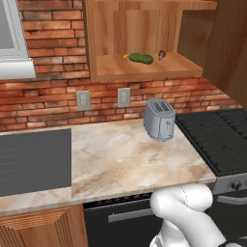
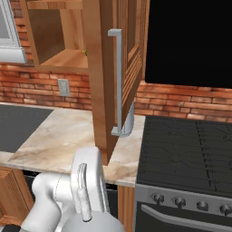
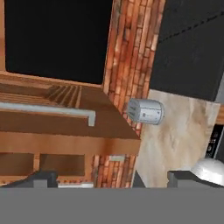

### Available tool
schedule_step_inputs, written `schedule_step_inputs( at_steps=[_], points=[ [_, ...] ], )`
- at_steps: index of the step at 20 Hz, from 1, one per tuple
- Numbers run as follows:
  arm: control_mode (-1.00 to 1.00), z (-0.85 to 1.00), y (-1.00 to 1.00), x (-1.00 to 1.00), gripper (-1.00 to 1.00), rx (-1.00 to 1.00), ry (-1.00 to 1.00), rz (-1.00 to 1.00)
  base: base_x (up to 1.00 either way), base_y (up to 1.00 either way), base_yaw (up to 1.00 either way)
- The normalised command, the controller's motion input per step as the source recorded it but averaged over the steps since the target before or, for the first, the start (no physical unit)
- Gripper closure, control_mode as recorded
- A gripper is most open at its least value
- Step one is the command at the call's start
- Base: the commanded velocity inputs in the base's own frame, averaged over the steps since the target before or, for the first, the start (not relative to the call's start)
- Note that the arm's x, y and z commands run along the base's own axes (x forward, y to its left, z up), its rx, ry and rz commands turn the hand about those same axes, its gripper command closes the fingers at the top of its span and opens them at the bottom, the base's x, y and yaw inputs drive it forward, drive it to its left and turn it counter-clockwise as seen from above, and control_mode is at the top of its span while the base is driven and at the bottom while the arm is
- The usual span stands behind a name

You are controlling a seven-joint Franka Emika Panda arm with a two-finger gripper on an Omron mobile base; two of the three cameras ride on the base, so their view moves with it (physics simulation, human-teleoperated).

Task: Pick the cucumber, mushroom from the counter and place them in the cabinet. Then close the cabinet.

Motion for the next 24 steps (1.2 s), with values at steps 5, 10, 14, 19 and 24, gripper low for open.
schedule_step_inputs(
  at_steps=[5,10,14,19,24],
  points=[
    [-1.0,-0.2,-0.23,0.9,-1.0,0.27,-0.26,0.11,0.0,0.0,0.0],
    [-1.0,-0.15,-0.05,1.0,-1.0,0.27,-0.25,0.15,0.0,0.0,0.0],
    [-1.0,-0.17,-0.3,0.95,-1.0,0.27,-0.25,0.13,0.0,0.0,0.0],
    [-1.0,-0.11,-0.46,0.67,-1.0,0.24,-0.27,0.16,0.0,0.0,0.0],
    [-1.0,0.04,-0.01,0.05,-1.0,0.15,-0.33,0.25,0.0,0.0,0.0]
  ],
)
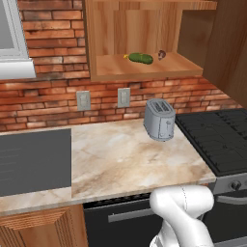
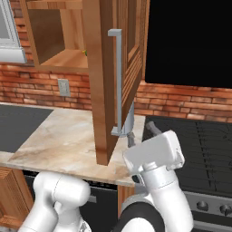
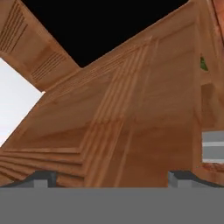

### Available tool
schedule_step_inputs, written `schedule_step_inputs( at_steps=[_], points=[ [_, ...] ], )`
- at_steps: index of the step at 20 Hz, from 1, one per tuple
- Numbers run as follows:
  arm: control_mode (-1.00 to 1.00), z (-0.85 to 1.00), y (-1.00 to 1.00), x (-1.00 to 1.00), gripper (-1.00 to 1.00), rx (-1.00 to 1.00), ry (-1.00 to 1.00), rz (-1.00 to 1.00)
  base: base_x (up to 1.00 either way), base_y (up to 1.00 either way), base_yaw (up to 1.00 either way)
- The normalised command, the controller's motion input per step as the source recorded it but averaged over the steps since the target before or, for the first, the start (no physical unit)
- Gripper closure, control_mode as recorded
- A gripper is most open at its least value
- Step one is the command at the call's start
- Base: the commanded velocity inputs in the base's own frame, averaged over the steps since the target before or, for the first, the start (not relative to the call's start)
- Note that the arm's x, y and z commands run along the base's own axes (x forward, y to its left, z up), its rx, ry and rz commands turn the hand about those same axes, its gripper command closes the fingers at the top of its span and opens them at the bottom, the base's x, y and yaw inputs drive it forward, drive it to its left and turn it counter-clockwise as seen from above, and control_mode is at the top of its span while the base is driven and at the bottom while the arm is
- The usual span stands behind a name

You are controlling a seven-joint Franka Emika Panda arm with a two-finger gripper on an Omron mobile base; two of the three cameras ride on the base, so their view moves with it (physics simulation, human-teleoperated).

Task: Pick the cucumber, mushroom from the counter and place them in the cabinet. Then close the cabinet.

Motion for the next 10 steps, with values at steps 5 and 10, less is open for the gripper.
schedule_step_inputs(
  at_steps=[5,10],
  points=[
    [-1.0,0.22,0.65,-0.05,-1.0,0.02,-0.31,0.24,0.0,0.0,0.0],
    [-1.0,0.27,1.0,0.0,-1.0,-0.05,-0.03,0.15,0.0,0.0,0.0]
  ],
)
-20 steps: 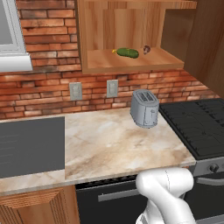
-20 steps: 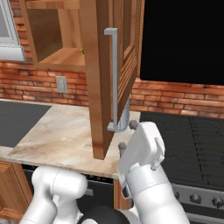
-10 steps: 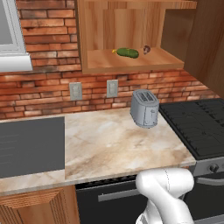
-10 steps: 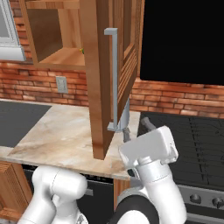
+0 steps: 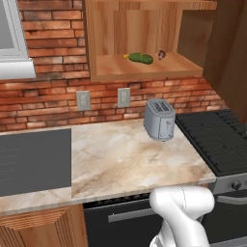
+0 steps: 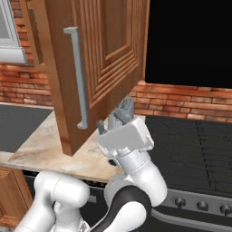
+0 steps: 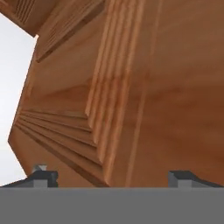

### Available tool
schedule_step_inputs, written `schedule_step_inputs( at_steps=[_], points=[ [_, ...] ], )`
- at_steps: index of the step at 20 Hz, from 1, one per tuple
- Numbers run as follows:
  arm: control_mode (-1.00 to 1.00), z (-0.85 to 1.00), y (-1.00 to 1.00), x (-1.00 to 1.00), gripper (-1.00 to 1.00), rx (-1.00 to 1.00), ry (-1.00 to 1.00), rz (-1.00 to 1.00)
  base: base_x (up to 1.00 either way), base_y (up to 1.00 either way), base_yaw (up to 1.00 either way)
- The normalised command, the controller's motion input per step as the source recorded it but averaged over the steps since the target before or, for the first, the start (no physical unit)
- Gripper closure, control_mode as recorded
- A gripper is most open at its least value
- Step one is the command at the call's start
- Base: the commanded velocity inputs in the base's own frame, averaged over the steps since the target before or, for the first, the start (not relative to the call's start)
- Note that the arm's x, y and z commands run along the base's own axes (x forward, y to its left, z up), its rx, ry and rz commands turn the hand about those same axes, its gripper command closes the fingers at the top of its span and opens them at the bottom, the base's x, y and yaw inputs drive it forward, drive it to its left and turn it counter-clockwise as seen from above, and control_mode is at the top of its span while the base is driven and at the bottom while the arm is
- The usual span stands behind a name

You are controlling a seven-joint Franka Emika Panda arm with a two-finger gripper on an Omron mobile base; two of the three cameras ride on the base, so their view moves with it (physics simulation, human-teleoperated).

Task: Pick the cucumber, mushroom from the counter and place them in the cabinet. Then close the cabinet.

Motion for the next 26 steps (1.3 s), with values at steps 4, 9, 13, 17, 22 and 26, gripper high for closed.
schedule_step_inputs(
  at_steps=[4,9,13,17,22,26],
  points=[
    [-1.0,0.29,1.0,0.0,-1.0,-0.14,0.16,0.07,0.0,0.0,0.0],
    [-1.0,0.34,0.83,0.03,-1.0,-0.06,0.34,-0.05,0.0,0.0,0.0],
    [-1.0,0.37,0.53,0.25,-1.0,0.0,0.39,-0.14,0.0,0.0,0.0],
    [-1.0,0.22,0.51,0.45,-1.0,0.0,0.37,-0.15,0.0,0.0,0.0],
    [-1.0,0.08,0.47,0.74,-1.0,0.0,0.54,-0.19,0.0,0.0,0.0],
    [-1.0,0.02,0.31,0.9,-1.0,0.0,0.8,-0.24,0.0,0.0,0.0]
  ],
)
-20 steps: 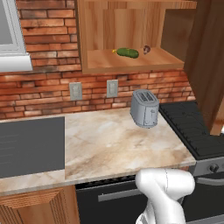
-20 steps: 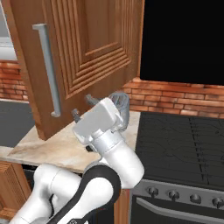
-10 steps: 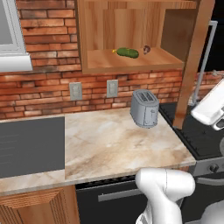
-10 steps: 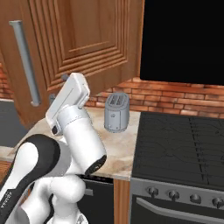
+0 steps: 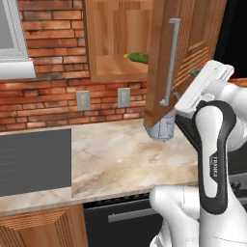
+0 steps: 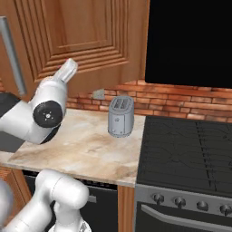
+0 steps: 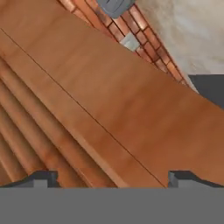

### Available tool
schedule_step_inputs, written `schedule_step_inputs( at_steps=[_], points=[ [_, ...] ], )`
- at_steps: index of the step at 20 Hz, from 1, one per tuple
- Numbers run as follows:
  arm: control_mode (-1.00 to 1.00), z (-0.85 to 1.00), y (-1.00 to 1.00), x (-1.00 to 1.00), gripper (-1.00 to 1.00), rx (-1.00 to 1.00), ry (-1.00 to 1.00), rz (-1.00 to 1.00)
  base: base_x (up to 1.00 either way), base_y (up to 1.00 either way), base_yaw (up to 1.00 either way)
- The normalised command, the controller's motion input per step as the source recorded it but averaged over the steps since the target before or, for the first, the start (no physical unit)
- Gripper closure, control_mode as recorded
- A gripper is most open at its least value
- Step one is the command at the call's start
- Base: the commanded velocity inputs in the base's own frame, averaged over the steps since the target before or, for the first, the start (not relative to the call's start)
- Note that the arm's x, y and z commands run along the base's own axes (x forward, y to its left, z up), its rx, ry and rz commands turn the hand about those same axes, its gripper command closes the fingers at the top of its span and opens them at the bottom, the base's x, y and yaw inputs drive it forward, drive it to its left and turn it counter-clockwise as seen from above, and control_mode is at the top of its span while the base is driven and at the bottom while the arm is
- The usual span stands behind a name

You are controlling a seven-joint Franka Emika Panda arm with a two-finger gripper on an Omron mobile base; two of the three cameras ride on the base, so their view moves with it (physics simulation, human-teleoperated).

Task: Pick the cucumber, mushroom from the counter and place them in the cabinet. Then close the cabinet.

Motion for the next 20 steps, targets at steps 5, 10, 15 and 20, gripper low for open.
schedule_step_inputs(
  at_steps=[5,10,15,20],
  points=[
    [-1.0,0.0,0.27,0.94,-1.0,-0.01,0.7,-0.24,0.0,0.0,0.0],
    [-1.0,-0.29,0.41,1.0,-1.0,-0.05,0.31,-0.21,0.0,0.0,0.0],
    [-1.0,-0.87,0.07,1.0,-1.0,-0.21,-0.06,-0.11,0.0,0.0,0.0],
    [-1.0,-1.0,0.0,1.0,-1.0,-0.35,-0.34,-0.07,0.0,0.0,0.0]
  ],
)
